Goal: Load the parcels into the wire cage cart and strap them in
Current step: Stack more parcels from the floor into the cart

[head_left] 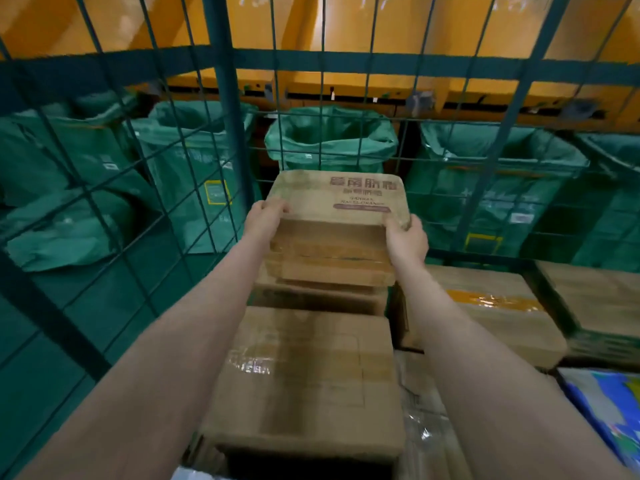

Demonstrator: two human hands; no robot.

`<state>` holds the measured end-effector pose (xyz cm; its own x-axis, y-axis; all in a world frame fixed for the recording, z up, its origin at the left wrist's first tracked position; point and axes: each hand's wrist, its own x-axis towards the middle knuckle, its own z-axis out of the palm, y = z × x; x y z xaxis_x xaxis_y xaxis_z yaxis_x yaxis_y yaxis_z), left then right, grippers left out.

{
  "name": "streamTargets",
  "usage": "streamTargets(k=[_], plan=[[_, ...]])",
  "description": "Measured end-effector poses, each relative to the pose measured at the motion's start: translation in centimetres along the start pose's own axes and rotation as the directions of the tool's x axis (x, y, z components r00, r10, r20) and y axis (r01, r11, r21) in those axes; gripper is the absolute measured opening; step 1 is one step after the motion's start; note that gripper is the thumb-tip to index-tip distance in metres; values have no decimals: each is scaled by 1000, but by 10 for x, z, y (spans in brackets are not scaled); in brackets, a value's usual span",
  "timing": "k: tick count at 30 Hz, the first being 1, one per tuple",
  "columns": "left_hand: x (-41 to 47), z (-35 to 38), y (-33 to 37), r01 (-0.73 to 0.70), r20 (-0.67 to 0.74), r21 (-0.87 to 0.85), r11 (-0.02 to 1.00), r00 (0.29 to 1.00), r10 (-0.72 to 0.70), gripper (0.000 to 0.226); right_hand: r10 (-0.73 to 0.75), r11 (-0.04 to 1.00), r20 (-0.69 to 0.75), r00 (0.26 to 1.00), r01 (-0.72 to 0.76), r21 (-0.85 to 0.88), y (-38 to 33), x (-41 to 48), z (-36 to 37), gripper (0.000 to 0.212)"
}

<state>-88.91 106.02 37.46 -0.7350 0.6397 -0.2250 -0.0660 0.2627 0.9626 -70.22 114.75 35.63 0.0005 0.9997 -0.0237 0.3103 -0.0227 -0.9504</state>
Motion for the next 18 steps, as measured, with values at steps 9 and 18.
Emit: streamTargets(k=[9, 18], plan=[[43, -2, -19, 27, 33, 101, 995, 999, -31, 90, -36, 990, 93, 995, 49, -136, 22, 16, 42, 55], [36, 6, -22, 58, 24, 177, 982, 998, -63, 88, -30, 974, 98, 995, 51, -219, 23, 10, 35, 58]])
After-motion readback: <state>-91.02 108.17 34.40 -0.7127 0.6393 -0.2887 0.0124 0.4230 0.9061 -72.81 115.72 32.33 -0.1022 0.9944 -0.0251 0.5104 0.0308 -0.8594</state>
